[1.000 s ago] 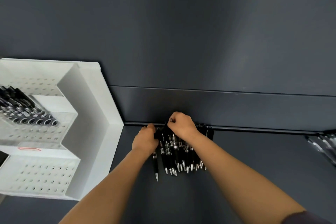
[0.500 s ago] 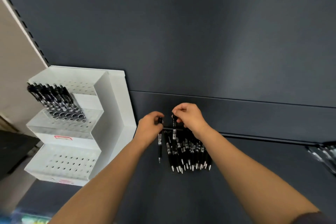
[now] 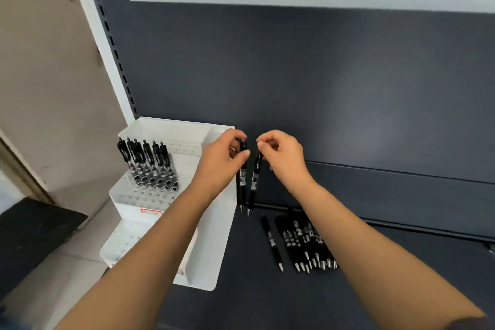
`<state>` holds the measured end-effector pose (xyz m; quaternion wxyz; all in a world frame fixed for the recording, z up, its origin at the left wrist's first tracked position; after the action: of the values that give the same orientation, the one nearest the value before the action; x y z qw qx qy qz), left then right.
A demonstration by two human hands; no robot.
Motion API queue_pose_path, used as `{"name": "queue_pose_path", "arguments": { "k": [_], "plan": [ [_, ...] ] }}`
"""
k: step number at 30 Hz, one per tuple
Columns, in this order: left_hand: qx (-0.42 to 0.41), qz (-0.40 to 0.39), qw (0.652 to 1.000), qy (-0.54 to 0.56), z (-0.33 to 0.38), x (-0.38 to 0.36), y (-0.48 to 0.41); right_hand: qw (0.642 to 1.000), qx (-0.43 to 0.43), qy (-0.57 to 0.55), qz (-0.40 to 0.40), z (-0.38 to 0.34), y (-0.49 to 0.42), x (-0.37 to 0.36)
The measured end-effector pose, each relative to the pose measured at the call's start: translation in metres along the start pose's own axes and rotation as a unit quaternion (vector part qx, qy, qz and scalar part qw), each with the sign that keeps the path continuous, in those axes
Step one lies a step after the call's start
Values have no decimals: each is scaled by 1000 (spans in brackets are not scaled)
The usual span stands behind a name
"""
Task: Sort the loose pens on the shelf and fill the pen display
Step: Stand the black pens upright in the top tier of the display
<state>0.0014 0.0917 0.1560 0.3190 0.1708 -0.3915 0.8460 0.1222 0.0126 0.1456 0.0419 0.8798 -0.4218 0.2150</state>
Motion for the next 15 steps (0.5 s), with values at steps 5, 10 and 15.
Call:
{"name": "queue_pose_path", "arguments": {
  "k": [5,10,15],
  "plan": [
    [-42,22,995,-88,-4,73,-4,999,44,-31,3,-49,7,-33],
    [-56,49,979,-193,-28,124,-6,996,86,-18,18,-78,12,-66],
    [-58,50,976,-203,-52,133,-8,992,112,-24,53,-89,18,-84]
  ]
}}
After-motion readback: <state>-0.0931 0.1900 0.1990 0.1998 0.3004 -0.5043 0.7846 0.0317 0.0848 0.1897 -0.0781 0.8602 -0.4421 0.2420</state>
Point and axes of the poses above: each hand's wrist, its own y-axis away from the middle knuckle, its own x-axis out of the back of the hand, z = x × y, the point moved 7 cm from there along -y, towards the middle knuckle, and after that the axes turned 14 degrees about -x, right-handed, at the moved point
